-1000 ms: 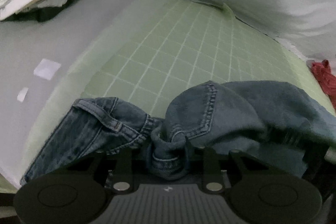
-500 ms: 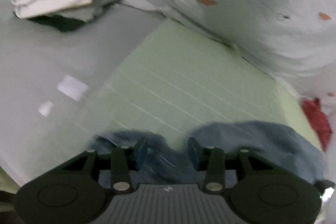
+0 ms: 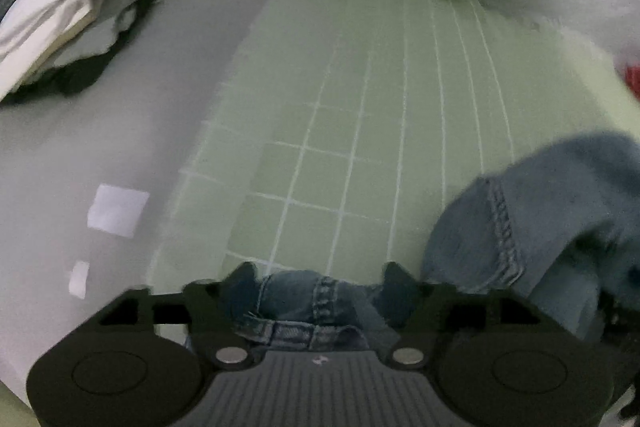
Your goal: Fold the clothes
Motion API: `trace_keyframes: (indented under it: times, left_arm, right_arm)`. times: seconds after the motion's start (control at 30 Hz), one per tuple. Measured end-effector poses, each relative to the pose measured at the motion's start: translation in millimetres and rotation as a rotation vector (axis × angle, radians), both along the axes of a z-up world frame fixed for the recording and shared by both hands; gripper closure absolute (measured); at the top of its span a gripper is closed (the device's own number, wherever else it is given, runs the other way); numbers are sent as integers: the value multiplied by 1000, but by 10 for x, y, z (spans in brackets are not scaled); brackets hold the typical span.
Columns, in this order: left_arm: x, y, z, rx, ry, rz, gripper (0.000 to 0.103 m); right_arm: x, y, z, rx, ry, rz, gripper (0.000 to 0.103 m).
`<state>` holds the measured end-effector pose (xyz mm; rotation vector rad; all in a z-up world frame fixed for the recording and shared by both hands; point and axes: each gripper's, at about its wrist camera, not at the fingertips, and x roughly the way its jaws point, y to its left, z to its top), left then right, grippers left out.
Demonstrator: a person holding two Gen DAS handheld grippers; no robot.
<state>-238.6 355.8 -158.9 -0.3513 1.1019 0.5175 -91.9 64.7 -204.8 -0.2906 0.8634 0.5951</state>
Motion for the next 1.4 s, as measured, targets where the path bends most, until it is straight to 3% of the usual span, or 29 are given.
trace_keyframes:
  times: [0.23,0.37,0.4,0.43,0.53,0.63,0.87,0.9,1.0,1.1,1.23,1.3,1.4]
  left_arm:
    - [-32,-10,-129,-81,14,-53,15]
    - [-94,-29,-150,-97,-8,-11,18]
    - [-112,-39,-144,-92,-11,6,27]
    - [-126,-59,-134,-68,-4,24,48]
    - [-165,-145,-68,10,7,47,75]
    - [-233,-227,115,22,-59,70,78]
    - [-405,-398,1264,274,-364,178,79]
    - [-459,-462,1426,315,-421,200,89]
    - [-547,-579,1571,313,-479,233,88]
    - [-520,-591,1155,243,-348,254,89]
    - [-628,-428,296,-14,-155,348,88]
    - [-731,-427,90,-65,-122,376,85]
    - [-804,-462,119,-95,-152,381,80]
  right_arm:
    - [-21,3,-17,11,-16,-8,0]
    - [-18,-21,-21,12,-19,-5,0]
    - [-17,-28,-22,13,-19,-4,0]
    - [-15,-38,-23,12,-19,-3,0]
    - [-11,-53,-23,10,-17,0,0]
    - [-3,-33,-14,6,-11,-2,0]
    - [38,-110,-6,2,-1,-42,0]
    - [44,-121,-4,2,1,-48,0]
    - [61,-155,-1,1,5,-65,0]
    - [79,-189,3,-1,9,-82,0]
    - [73,-206,1,-2,8,-83,0]
    - [71,-213,-1,-2,6,-78,0]
    - [64,-222,-7,-2,2,-69,0]
